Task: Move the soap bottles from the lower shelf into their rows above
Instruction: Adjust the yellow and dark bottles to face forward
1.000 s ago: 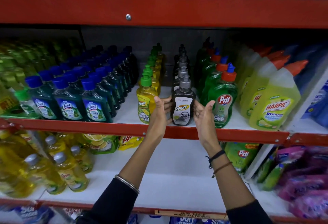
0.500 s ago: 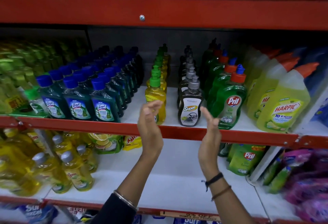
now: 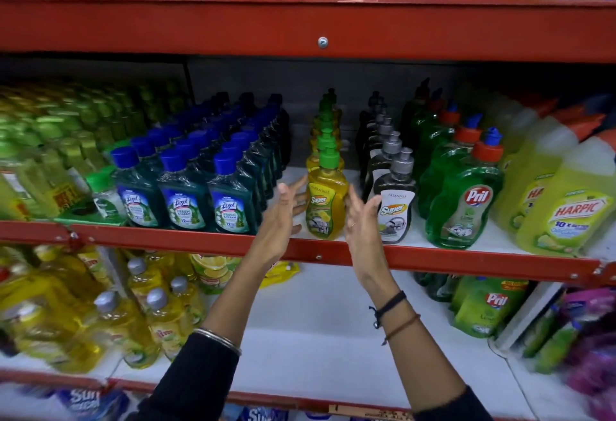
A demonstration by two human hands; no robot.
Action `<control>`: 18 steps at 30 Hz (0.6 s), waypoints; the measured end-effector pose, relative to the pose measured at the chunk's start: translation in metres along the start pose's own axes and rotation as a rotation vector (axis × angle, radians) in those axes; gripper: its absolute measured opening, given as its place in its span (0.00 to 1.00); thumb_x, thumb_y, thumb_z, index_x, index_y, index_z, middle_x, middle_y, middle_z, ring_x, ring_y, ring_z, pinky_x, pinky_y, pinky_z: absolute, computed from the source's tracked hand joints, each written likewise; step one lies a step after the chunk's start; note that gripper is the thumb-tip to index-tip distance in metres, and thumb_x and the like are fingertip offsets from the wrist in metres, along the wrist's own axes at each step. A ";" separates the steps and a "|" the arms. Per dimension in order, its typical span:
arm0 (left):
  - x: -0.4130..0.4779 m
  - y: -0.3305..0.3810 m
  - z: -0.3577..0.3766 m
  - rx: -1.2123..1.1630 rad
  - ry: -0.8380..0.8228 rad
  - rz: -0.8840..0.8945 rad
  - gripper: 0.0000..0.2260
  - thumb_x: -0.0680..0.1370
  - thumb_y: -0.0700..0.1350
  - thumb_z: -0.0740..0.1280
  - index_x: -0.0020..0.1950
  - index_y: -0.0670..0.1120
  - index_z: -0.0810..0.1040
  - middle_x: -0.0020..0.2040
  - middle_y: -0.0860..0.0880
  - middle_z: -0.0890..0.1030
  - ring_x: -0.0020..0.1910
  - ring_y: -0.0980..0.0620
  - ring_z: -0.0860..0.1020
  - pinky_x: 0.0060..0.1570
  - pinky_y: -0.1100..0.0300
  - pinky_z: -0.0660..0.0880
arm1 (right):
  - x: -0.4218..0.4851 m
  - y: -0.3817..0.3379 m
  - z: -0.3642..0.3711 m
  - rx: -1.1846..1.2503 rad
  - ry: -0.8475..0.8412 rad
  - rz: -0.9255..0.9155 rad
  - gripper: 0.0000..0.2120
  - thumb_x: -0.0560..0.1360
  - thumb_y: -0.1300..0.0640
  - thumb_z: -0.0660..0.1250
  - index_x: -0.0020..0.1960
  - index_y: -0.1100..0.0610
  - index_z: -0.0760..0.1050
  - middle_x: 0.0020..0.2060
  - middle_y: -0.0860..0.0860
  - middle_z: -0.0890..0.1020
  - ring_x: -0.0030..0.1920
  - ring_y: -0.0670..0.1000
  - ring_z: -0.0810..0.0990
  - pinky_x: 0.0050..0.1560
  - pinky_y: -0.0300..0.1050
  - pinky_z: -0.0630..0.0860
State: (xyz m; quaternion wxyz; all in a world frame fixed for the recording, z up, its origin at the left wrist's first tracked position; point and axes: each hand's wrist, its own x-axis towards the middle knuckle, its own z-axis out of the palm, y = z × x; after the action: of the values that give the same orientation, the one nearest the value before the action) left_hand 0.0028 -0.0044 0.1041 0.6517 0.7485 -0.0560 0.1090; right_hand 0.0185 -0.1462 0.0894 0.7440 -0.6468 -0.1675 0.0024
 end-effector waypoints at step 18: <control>-0.002 -0.004 -0.007 -0.086 0.059 0.049 0.44 0.56 0.84 0.45 0.62 0.63 0.71 0.60 0.53 0.76 0.60 0.57 0.75 0.52 0.61 0.74 | 0.007 -0.009 -0.001 0.110 -0.046 0.048 0.62 0.50 0.15 0.52 0.75 0.50 0.57 0.76 0.55 0.61 0.75 0.52 0.59 0.76 0.58 0.52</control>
State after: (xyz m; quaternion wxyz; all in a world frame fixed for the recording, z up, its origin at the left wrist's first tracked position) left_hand 0.0012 0.0033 0.1003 0.6819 0.7145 -0.0596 0.1444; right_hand 0.0236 -0.1470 0.0999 0.7740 -0.6086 -0.1688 0.0445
